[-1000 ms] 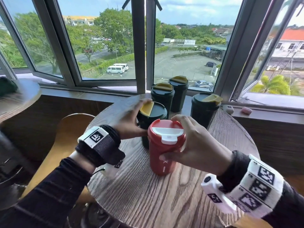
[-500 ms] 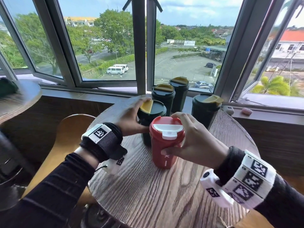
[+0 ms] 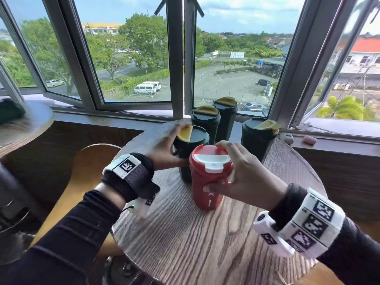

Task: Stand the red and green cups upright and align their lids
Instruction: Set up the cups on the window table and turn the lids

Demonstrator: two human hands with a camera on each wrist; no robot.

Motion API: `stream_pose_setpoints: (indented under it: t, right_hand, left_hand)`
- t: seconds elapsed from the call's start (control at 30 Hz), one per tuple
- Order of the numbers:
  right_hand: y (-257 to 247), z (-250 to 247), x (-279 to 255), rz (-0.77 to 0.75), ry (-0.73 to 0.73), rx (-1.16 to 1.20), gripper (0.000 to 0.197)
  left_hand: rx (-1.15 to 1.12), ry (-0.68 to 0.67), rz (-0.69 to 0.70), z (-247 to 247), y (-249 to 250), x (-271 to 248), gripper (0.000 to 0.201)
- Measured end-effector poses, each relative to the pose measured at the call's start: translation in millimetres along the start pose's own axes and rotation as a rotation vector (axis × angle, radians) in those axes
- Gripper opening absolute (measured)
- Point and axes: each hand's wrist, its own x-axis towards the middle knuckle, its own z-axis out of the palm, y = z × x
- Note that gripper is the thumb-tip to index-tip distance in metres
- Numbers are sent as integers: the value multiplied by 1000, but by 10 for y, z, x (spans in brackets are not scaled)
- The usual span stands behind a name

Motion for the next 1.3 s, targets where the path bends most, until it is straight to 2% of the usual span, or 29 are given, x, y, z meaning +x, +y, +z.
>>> stream_pose_setpoints:
  t: [0.17, 0.27, 0.4, 0.5, 0.63, 0.7, 0.8, 0.9, 1.0, 1.1, 1.3]
  right_hand:
    - [4, 14, -36, 8, -13, 7, 97]
    - [14, 16, -48, 18, -21, 16, 98]
    - [7, -20, -91, 27, -61, 19, 105]
    - [4, -129, -106, 26, -95, 36, 107]
    - [63, -382, -42, 63, -86, 13, 97]
    - [176, -503, 21, 77, -38, -66, 87]
    - [461, -622, 132, 85, 145, -170, 74]
    - [775, -693, 243, 172, 252, -282, 74]
    - [1005, -701, 329, 323, 172, -317, 93]
    - [1140, -669, 370, 406, 46, -258, 98]
    - [1230, -604, 397, 355, 65, -227, 80]
  left_hand:
    - [20, -27, -11, -14, -26, -17, 100]
    - [28, -43, -27, -24, -16, -7, 88]
    - [-56, -73, -117, -63, 63, -19, 78]
    - [-101, -36, -193, -40, 178, 5, 68]
    - [-31, 28, -232, -20, 255, 94, 67]
    - [-4, 74, -232, -12, 222, 123, 61]
    - [50, 163, -219, 18, 187, 150, 49]
    - [154, 218, -217, 31, 200, 159, 39]
    - [176, 230, -213, 50, 196, 142, 46]
    - [129, 216, -219, 65, 170, 135, 50]
    - [81, 224, -241, 93, 87, 169, 47]
